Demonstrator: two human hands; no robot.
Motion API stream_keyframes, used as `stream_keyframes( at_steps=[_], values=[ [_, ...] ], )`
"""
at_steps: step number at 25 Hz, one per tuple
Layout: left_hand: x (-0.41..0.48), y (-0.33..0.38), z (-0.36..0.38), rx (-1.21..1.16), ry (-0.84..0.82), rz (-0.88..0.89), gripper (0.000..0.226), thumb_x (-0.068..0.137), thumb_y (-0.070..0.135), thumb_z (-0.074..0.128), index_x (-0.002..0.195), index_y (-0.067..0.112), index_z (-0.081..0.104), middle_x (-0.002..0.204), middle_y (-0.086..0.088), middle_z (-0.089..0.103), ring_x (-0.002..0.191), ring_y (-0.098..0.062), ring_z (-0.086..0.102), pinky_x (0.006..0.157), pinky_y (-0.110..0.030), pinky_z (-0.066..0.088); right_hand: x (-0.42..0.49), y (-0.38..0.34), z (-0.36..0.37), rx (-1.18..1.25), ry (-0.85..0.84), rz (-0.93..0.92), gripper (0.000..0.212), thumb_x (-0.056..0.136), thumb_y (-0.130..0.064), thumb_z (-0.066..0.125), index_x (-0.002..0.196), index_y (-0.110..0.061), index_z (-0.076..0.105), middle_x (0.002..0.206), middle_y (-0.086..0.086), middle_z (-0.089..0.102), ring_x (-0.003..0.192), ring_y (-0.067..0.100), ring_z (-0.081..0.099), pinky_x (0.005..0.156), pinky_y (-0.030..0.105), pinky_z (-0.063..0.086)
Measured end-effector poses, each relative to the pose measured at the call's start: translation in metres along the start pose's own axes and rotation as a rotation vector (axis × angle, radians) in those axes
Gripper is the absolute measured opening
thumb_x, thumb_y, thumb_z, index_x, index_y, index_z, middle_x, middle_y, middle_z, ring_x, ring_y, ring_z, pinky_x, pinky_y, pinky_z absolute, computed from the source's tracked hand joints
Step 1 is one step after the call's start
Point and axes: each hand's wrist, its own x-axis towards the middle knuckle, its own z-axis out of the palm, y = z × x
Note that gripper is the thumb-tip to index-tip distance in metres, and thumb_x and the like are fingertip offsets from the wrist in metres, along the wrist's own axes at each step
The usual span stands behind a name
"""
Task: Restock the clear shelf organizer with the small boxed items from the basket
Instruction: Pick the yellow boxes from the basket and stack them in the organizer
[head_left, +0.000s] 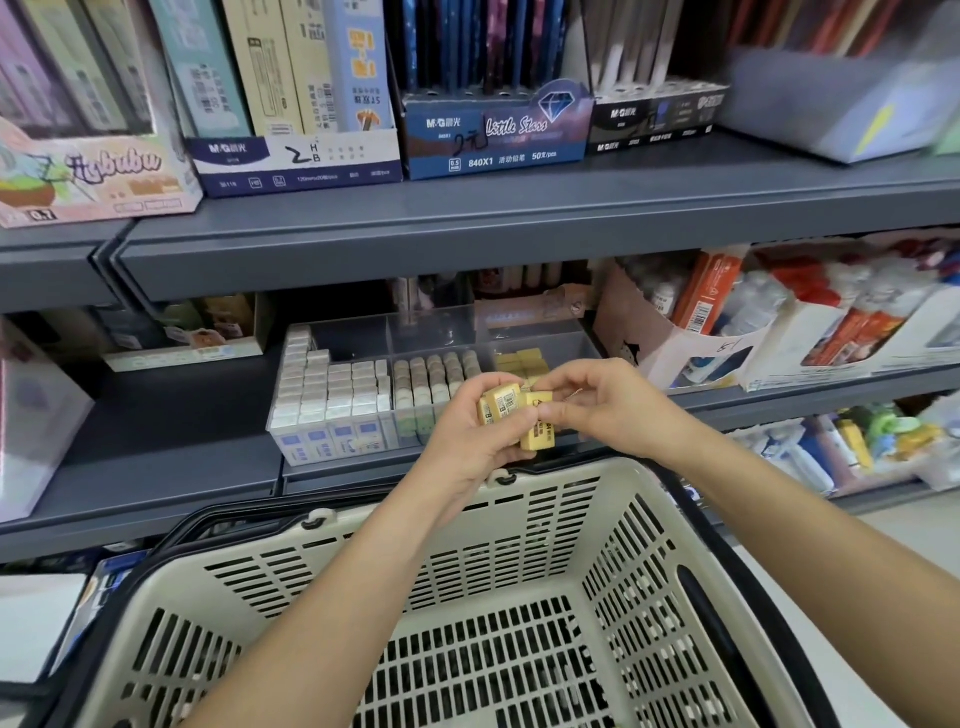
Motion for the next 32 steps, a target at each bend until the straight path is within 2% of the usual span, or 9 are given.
stream_keyframes(
  at_steps=[4, 7, 10, 15, 20, 23, 26, 28, 32],
  values=[
    [0.002, -0.005, 0.0, -0.044, 0.052, 0.009, 0.024, 0.084, 0.001, 0.062, 0.1, 0.018, 0.057, 0.095, -0.007, 0.065, 0.08, -0.017, 0.069, 0.067, -0.032, 0.058, -0.008, -0.003, 0.006, -0.088, -0.1, -0.055, 0.058, 0.073, -0.023, 0.076, 0.126, -0.015, 0.053, 0.099, -0.007, 0.051, 0.083, 0.005, 0.057, 0.075, 0.006, 0.045],
    [0.004, -0.004, 0.0, -0.13, 0.087, -0.001, 0.021, 0.082, 0.005, 0.064, 0.099, 0.017, 0.057, 0.092, -0.006, 0.066, 0.078, -0.017, 0.07, 0.063, -0.029, 0.057, -0.014, -0.001, 0.019, -0.46, -0.061, -0.175, 0.087, 0.076, -0.03, 0.073, 0.145, -0.013, 0.022, 0.119, -0.001, 0.033, 0.098, 0.01, 0.047, 0.084, 0.009, 0.04],
    [0.007, 0.0, -0.001, -0.209, 0.103, -0.007, 0.019, 0.082, 0.008, 0.064, 0.098, 0.016, 0.058, 0.089, -0.004, 0.067, 0.076, -0.016, 0.07, 0.059, -0.025, 0.056, -0.016, 0.0, 0.019, -0.579, 0.075, -0.333, 0.074, 0.082, -0.027, 0.067, 0.143, -0.008, 0.029, 0.122, 0.007, 0.035, 0.098, 0.016, 0.05, 0.085, 0.029, 0.049],
    [0.007, 0.001, -0.006, -0.203, 0.126, -0.014, 0.017, 0.085, 0.008, 0.061, 0.099, 0.016, 0.057, 0.089, -0.006, 0.067, 0.074, -0.015, 0.07, 0.057, -0.025, 0.055, -0.012, 0.0, 0.007, -0.443, 0.082, -0.466, 0.036, 0.084, -0.013, 0.064, 0.12, -0.01, 0.06, 0.108, 0.004, 0.061, 0.086, 0.01, 0.057, 0.079, 0.018, 0.047],
    [0.005, -0.005, -0.006, -0.082, 0.119, -0.022, 0.019, 0.087, 0.007, 0.06, 0.102, 0.017, 0.056, 0.091, -0.009, 0.064, 0.073, -0.014, 0.068, 0.056, -0.024, 0.054, 0.002, 0.006, -0.007, -0.112, 0.182, -0.167, 0.02, 0.087, -0.013, 0.059, 0.106, -0.017, 0.063, 0.096, 0.001, 0.068, 0.085, 0.009, 0.066, 0.078, 0.017, 0.052],
    [0.006, -0.007, -0.009, -0.023, 0.142, -0.038, 0.019, 0.09, 0.003, 0.056, 0.1, 0.019, 0.056, 0.09, -0.009, 0.058, 0.073, -0.015, 0.064, 0.053, -0.023, 0.051, 0.015, 0.014, -0.021, 0.078, 0.161, -0.041, 0.016, 0.089, -0.008, 0.056, 0.1, -0.017, 0.062, 0.096, 0.003, 0.07, 0.076, -0.001, 0.067, 0.068, 0.009, 0.05],
    [0.005, -0.006, -0.011, -0.081, 0.099, -0.066, 0.027, 0.09, -0.003, 0.041, 0.098, 0.018, 0.056, 0.081, -0.007, 0.058, 0.072, -0.018, 0.061, 0.053, -0.026, 0.051, 0.028, 0.021, -0.037, -0.292, 0.273, -0.006, 0.015, 0.09, -0.016, 0.056, 0.102, -0.015, 0.064, 0.096, 0.005, 0.07, 0.074, -0.006, 0.062, 0.067, 0.007, 0.043],
    [0.004, -0.008, -0.012, -0.073, 0.066, -0.064, 0.027, 0.091, -0.002, 0.038, 0.099, 0.016, 0.056, 0.08, -0.006, 0.058, 0.074, -0.017, 0.061, 0.056, -0.027, 0.053, 0.036, 0.024, -0.044, -0.595, 0.295, -0.052, 0.022, 0.091, -0.016, 0.053, 0.108, -0.013, 0.066, 0.106, 0.01, 0.067, 0.091, 0.018, 0.061, 0.078, 0.021, 0.042],
    [0.002, -0.009, -0.012, -0.043, 0.065, -0.067, 0.027, 0.092, -0.003, 0.038, 0.102, 0.014, 0.056, 0.085, -0.007, 0.059, 0.077, -0.018, 0.063, 0.061, -0.029, 0.055, 0.047, 0.028, -0.037, -0.771, 0.082, -0.057, 0.029, 0.093, -0.018, 0.046, 0.117, -0.017, 0.063, 0.119, 0.008, 0.064, 0.107, 0.029, 0.058, 0.091, 0.035, 0.046]
  ],
)
